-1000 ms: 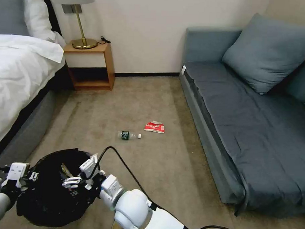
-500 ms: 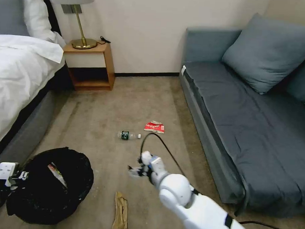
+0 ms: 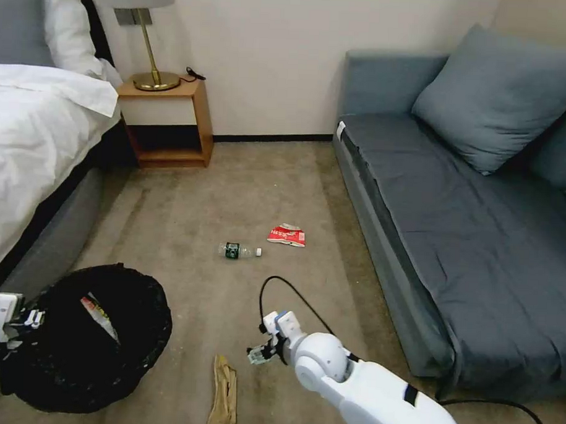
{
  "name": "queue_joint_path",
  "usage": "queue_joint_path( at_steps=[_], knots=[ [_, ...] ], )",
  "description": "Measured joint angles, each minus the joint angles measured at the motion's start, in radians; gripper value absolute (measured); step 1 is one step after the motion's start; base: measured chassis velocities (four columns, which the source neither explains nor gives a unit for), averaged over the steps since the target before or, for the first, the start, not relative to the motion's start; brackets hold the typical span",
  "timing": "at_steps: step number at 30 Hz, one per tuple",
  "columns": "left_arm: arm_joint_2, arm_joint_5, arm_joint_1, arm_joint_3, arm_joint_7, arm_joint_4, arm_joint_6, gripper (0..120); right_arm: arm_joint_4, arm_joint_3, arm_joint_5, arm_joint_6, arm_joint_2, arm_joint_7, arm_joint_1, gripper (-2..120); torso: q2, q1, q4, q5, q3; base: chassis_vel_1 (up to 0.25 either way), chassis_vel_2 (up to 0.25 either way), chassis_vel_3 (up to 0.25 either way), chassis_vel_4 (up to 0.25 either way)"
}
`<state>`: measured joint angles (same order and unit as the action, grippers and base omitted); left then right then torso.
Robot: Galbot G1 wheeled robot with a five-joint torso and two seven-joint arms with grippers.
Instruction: Pick up the trash bin, then pick up the garbage on the floor and place it into the trash bin.
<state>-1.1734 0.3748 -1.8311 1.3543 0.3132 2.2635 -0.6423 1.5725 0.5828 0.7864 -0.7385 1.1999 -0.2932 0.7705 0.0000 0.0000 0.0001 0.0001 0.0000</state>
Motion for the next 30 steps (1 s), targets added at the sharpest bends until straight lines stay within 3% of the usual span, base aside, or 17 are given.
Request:
queue_joint_path(
  at_steps=[2,6,20,23,30],
  knots=[
    [-0.002,0.007,-0.001,0.01,0.002,-0.003,0.001,5,-0.015,0.054,0.086,0.001,-0.007,0.008,-0.038,100,0.0,0.0,0.0001,-0.0002,0.0,0.0,0.0,0.0,0.0],
    [-0.011,0.008,-0.002,0.01,0.002,-0.003,0.003,5,-0.051,0.079,0.135,0.003,0.01,0.02,-0.049,100,0.0,0.0,0.0,-0.0002,0.0,0.0,0.0,0.0,0.0],
    [-0.016,0.01,-0.001,0.018,0.003,-0.002,0.009,5,-0.211,0.116,0.177,0.005,0.159,0.037,-0.064,100,0.0,0.0,-0.0001,-0.0002,0.0,0.0,0.0,0.0,0.0],
    [-0.016,0.013,-0.005,0.027,0.003,-0.003,0.011,5,-0.229,0.116,0.172,0.005,0.184,0.036,-0.059,96,0.0,0.0,0.0,-0.0003,0.0,0.0,0.0,0.0,0.0],
    [-0.015,0.014,-0.007,0.027,0.003,-0.005,0.016,5,-0.287,0.109,0.061,0.006,0.226,0.081,-0.02,71,0.0,0.0,0.0,-0.0003,0.0,0.0,0.0,0.0,0.0]
  ],
)
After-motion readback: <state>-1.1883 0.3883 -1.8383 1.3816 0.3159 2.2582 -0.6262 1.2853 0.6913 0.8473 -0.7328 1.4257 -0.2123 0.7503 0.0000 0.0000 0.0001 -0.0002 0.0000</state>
